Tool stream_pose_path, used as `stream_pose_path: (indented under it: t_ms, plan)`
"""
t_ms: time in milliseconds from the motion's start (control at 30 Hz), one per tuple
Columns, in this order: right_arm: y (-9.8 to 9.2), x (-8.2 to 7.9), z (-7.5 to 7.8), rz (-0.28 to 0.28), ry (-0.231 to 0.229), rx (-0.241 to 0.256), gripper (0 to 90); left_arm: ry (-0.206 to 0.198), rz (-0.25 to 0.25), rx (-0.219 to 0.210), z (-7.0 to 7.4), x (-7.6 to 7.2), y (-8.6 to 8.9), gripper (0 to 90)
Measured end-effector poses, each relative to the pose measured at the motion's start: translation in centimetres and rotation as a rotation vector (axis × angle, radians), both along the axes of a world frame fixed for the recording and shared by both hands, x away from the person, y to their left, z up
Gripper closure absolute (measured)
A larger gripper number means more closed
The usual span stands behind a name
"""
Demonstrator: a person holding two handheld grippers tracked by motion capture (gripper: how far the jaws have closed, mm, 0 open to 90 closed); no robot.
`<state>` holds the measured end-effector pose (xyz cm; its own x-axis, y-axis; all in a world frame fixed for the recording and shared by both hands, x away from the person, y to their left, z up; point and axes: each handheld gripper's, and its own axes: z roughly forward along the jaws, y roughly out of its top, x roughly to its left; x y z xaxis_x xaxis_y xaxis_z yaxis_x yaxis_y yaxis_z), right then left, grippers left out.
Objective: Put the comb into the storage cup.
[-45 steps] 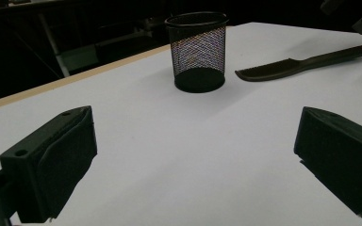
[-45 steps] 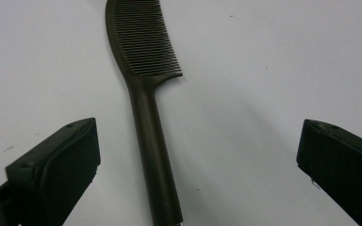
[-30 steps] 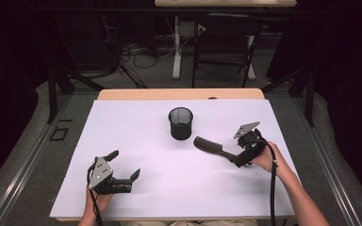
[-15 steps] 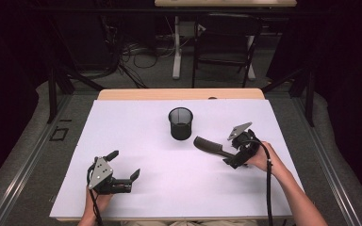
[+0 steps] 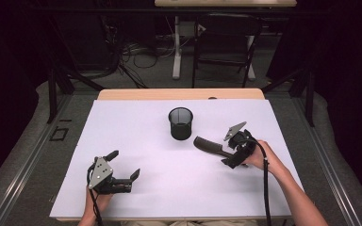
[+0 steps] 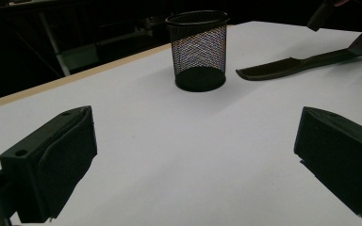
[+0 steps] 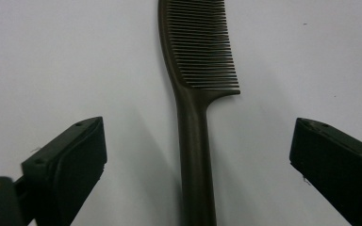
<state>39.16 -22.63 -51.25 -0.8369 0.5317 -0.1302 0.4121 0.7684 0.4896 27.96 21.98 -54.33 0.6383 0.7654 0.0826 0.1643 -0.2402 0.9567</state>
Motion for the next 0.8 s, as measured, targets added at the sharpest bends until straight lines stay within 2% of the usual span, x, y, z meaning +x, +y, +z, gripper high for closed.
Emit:
stream_pose_path:
  t_ms: [233,400,500,533,633,800]
  plan:
    - [0.4,0.4,0.2,0.013,0.014,-0.039,17.2,-0.002,0.004,-0.001,0.0,0.0,0.1,0.0]
    - [1.0,0.7,0.1,0.041,0.022,-0.093,32.0,-0.004,0.001,0.003,0.0,-0.1,0.1,0.0]
    - [1.2,1.0,-0.1,0.054,0.05,-0.118,41.2,-0.003,0.003,0.0,0.0,0.0,0.1,0.0]
    - [1.3,1.1,-0.1,0.067,0.047,-0.128,44.4,-0.002,0.003,-0.001,0.0,0.0,0.1,0.0]
    - [1.6,1.4,-0.1,0.077,0.072,-0.134,53.3,-0.005,0.002,0.003,0.1,0.0,0.1,0.0]
    - [2.3,1.7,-0.2,0.105,0.111,-0.186,61.3,-0.003,0.003,-0.002,0.0,0.0,0.1,0.0]
